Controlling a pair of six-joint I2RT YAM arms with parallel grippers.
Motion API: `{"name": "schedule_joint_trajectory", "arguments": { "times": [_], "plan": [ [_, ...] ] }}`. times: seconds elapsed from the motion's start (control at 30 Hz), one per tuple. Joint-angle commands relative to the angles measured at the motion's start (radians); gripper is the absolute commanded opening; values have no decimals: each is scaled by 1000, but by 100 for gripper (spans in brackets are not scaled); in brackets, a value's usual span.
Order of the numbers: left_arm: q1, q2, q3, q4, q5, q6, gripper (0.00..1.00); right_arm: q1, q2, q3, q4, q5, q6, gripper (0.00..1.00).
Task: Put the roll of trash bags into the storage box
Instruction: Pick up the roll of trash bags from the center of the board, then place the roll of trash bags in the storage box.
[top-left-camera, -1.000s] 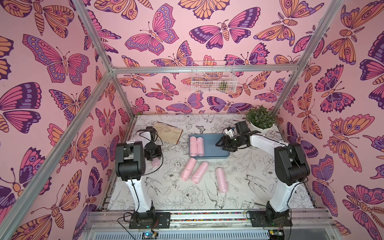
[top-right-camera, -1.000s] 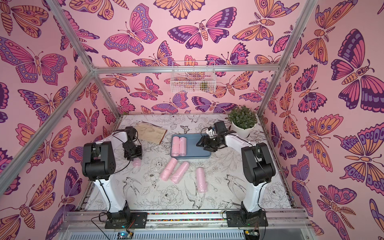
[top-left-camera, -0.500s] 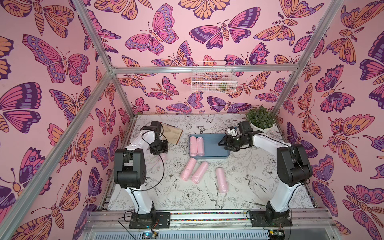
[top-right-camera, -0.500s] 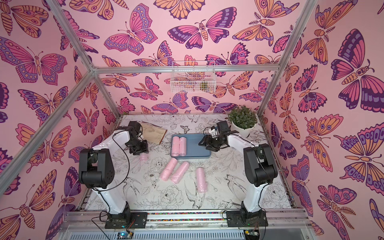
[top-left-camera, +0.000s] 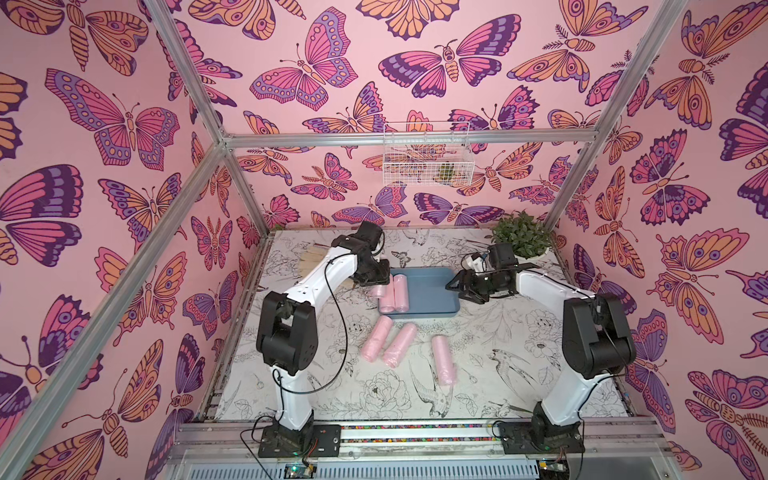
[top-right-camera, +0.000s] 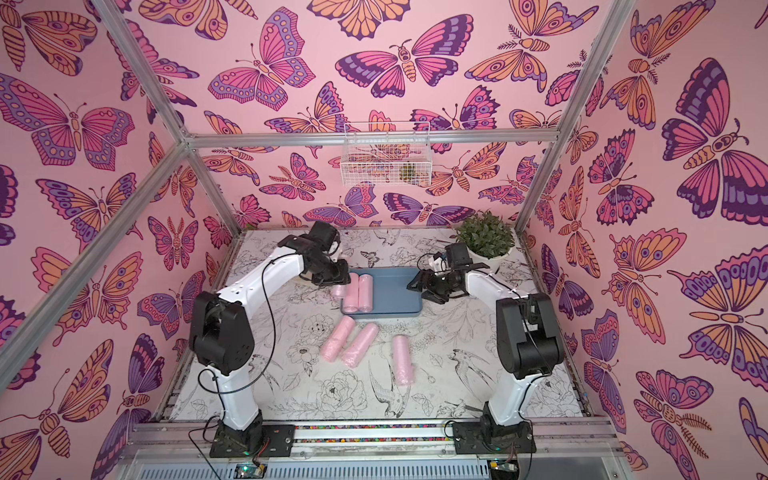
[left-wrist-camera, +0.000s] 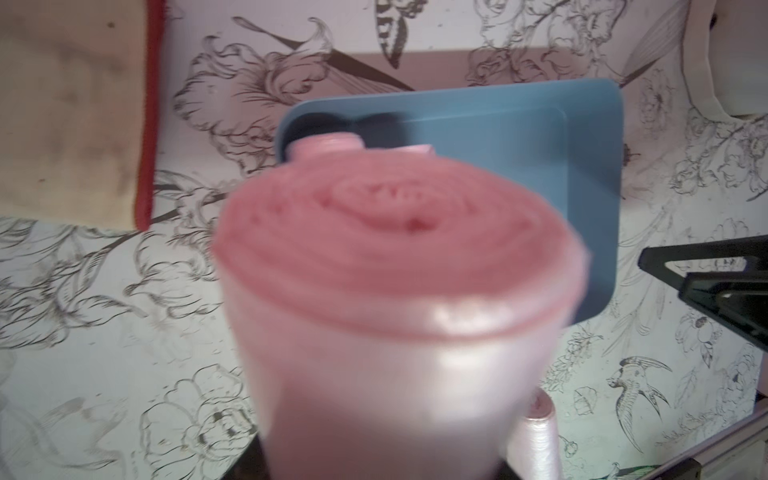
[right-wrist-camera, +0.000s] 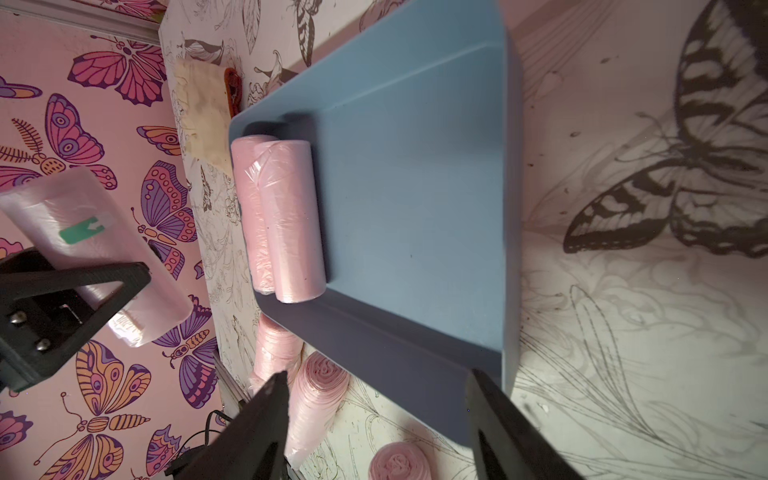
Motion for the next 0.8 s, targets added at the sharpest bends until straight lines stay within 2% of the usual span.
{"name": "schedule_joint_trajectory", "arguments": {
  "times": [0.0,0.17,0.37,0.77],
  "plan": [
    [-51,80,67,13,35,-50,45,-11,-42,-11,-45,8,-27,71],
    [-112,194,176,16,39,-101,45,-32,-65,-24,-57,9,-33,71],
    [-144,298,265,15,43,-149,46,-46,-81,-36,-61,9,-39,71],
    [-162,382,278,16,29,-229,46,-47,-67,-42,-52,6,-34,71]
  ]
}}
